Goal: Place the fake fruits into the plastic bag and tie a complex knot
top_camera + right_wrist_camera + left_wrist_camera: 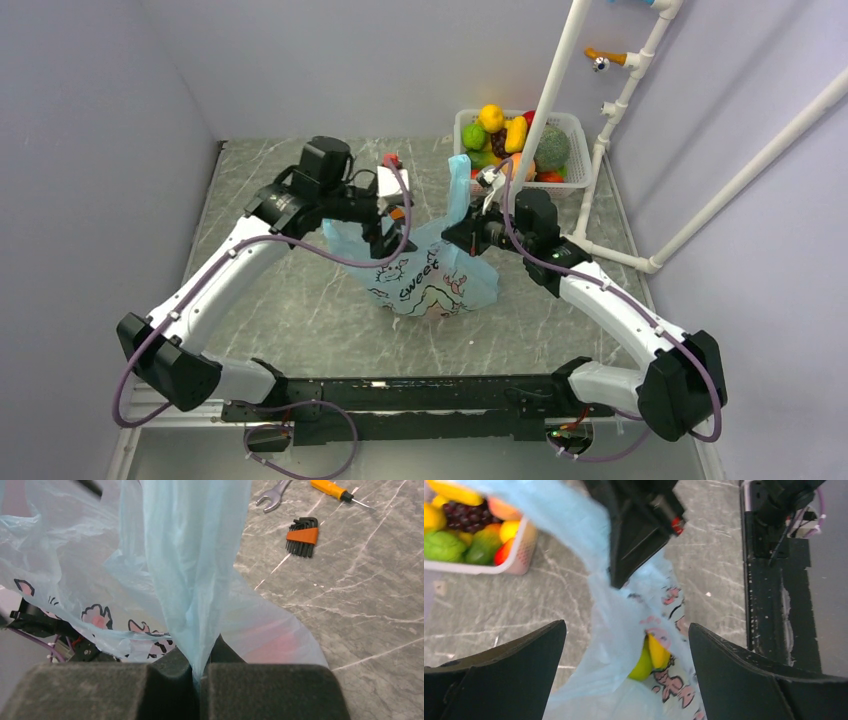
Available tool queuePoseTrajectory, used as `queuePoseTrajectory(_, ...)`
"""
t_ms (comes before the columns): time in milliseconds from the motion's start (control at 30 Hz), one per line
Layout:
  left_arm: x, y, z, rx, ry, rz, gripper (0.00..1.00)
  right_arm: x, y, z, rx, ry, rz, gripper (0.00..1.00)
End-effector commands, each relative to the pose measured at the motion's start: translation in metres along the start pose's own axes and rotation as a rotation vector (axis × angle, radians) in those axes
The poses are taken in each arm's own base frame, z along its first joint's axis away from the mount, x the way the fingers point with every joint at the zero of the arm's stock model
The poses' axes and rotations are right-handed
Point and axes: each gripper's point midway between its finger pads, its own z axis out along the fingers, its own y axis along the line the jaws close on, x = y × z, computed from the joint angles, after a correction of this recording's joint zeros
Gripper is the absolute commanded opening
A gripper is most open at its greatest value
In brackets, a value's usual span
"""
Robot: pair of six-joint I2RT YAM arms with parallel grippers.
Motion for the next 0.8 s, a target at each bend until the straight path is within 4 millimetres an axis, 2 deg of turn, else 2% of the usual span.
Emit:
queuePoseTrajectory(0,-0.011,0.002,0.019,-0.041,-0.001,0.008,0.99,-0.024,0.002,0.004,-0.004,-0.058,-0.031,0.00)
queuePoseTrajectory(100,-0.002,0.009,0.029,-0.051,0.039,0.019,1.00,-0.028,0.002,0.002,0.002,-0.058,-0.050,0.00)
queuePoseTrajectory(233,0.013,0.003,0.037,0.004,0.087,-0.023,0.99,-0.028,0.000,0.002,0.009,-0.057,-0.057,0.00)
queuePoseTrajectory(400,0.063,0.006,0.040,-0.024,0.230,-0.021,0.99,-0.033,0.003,-0.006,-0.002,-0.054,-0.078,0.00)
queuePoseTrajectory(433,0.076,0.007,0.038,-0.019,0.263,-0.023,0.89,-0.032,0.003,-0.008,-0.009,-0.045,-0.081,0.00)
queuePoseTrajectory(467,0.088,0.009,0.034,-0.011,0.290,-0.043,0.74,-0.030,0.003,-0.012,-0.016,-0.033,-0.083,0.00)
queuePoseTrajectory(567,0.114,0.022,0.015,-0.007,0.286,-0.148,0.18,-0.027,-0.002,-0.024,-0.031,-0.010,-0.091,0.00)
queuePoseTrajectory(600,0.116,0.024,0.008,-0.001,0.254,-0.182,0.05,-0.027,-0.005,-0.027,-0.031,-0.011,-0.089,0.00)
queuePoseTrajectory(633,0.117,0.023,0.004,0.012,0.220,-0.195,0.00,-0.028,-0.007,-0.028,-0.035,-0.015,-0.084,0.00)
queuePoseTrajectory(700,0.118,0.012,0.004,0.040,0.172,-0.151,0.00,-0.033,-0.007,-0.023,-0.062,-0.029,-0.068,0.00)
queuePoseTrajectory(767,0.120,-0.001,0.012,0.045,0.133,-0.142,0.00,-0.040,-0.002,-0.013,-0.109,-0.059,-0.039,0.00)
